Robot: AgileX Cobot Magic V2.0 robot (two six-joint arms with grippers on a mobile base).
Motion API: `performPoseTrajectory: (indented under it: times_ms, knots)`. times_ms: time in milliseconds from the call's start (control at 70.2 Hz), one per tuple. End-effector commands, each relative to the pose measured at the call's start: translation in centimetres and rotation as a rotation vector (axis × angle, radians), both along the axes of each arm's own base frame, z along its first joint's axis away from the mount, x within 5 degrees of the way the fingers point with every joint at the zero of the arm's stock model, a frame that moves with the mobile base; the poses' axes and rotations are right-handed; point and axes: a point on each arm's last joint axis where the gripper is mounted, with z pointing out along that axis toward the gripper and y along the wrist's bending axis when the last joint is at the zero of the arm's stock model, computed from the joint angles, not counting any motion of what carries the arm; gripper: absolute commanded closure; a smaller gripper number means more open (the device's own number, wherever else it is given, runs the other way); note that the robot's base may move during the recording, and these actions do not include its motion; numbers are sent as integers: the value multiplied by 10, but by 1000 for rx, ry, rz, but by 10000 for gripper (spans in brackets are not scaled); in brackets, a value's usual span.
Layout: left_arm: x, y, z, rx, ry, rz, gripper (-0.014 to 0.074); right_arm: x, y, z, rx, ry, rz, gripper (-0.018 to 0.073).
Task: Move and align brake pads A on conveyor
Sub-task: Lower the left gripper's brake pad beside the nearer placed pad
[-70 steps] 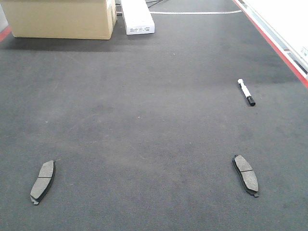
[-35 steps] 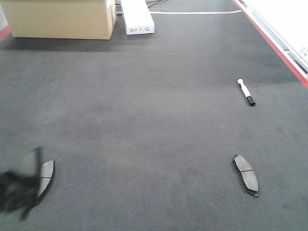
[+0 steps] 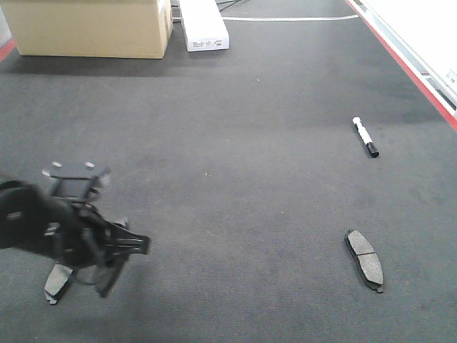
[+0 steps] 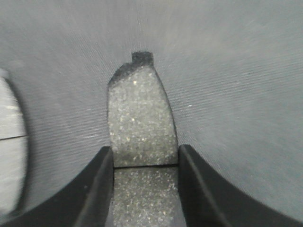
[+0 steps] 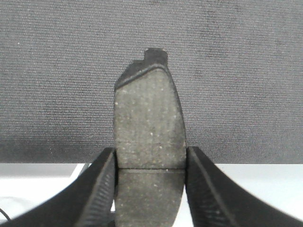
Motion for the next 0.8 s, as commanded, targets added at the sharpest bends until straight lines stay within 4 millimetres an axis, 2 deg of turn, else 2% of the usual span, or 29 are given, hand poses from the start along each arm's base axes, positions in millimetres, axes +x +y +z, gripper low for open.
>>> performPoseTrajectory:
  times_ms: [0,299,627,784]
  knots:
    - [17,-12,8,-82,-46,41,594,1,-3,8,-25,-7,-4,541]
    - [36,-37,-9,-92,26,42,593,1,-3,8,-25,-7,-4,541]
    - [38,-40,-40,-37,158,58,581,1,-3,8,-25,-7,-4,541]
    - [37,-45,-43,-35,167,45,523,1,-3,8,-25,-7,-4,541]
